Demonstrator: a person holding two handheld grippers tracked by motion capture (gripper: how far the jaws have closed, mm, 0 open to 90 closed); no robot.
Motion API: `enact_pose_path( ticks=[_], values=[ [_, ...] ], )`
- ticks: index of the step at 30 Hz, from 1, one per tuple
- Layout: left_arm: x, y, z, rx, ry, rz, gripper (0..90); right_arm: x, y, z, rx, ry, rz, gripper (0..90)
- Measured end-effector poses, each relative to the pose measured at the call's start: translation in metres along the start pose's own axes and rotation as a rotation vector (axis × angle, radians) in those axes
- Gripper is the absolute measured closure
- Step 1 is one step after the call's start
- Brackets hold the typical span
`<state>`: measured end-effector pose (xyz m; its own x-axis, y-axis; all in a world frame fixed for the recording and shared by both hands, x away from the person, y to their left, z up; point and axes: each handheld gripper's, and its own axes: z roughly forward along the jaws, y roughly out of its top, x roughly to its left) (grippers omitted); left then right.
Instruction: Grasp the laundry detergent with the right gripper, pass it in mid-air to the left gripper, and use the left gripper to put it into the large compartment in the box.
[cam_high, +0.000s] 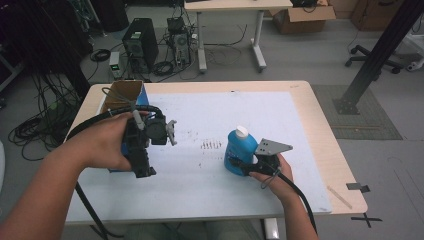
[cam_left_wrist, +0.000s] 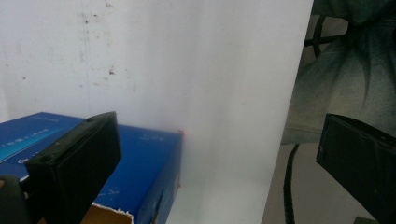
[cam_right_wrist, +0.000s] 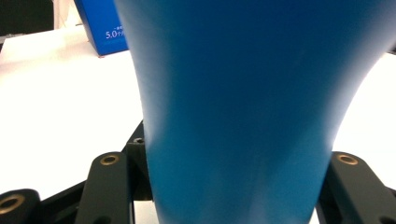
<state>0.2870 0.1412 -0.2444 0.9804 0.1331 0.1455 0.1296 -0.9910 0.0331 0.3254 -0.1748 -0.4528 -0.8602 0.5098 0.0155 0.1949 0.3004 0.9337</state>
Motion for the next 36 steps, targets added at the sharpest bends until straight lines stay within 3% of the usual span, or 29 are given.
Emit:
enact_pose_path(
  ticks=[10, 16, 19, 24, 36],
  values=[
    [0.001, 0.005, -0.004, -0.003, 0.003, 0.006, 0.4, -0.001, 0.005, -0.001, 0.015, 0.013, -0.02, 44.8],
    [0.004, 0.011, -0.008, 0.002, 0.009, 0.012, 0.4, 0.0, 0.026, -0.01, 0.0, 0.05, -0.07, 44.8],
    [0.005, 0.016, -0.009, 0.015, 0.009, 0.015, 0.4, 0.004, 0.04, -0.016, -0.012, 0.084, -0.12, 44.8],
    [0.007, 0.023, -0.012, 0.012, 0.01, 0.029, 0.4, 0.006, 0.062, -0.025, -0.018, 0.154, -0.16, 44.8],
    [0.01, 0.043, -0.024, 0.004, 0.006, 0.06, 0.4, 0.021, 0.088, -0.024, 0.005, 0.333, -0.223, 44.8]
  ],
)
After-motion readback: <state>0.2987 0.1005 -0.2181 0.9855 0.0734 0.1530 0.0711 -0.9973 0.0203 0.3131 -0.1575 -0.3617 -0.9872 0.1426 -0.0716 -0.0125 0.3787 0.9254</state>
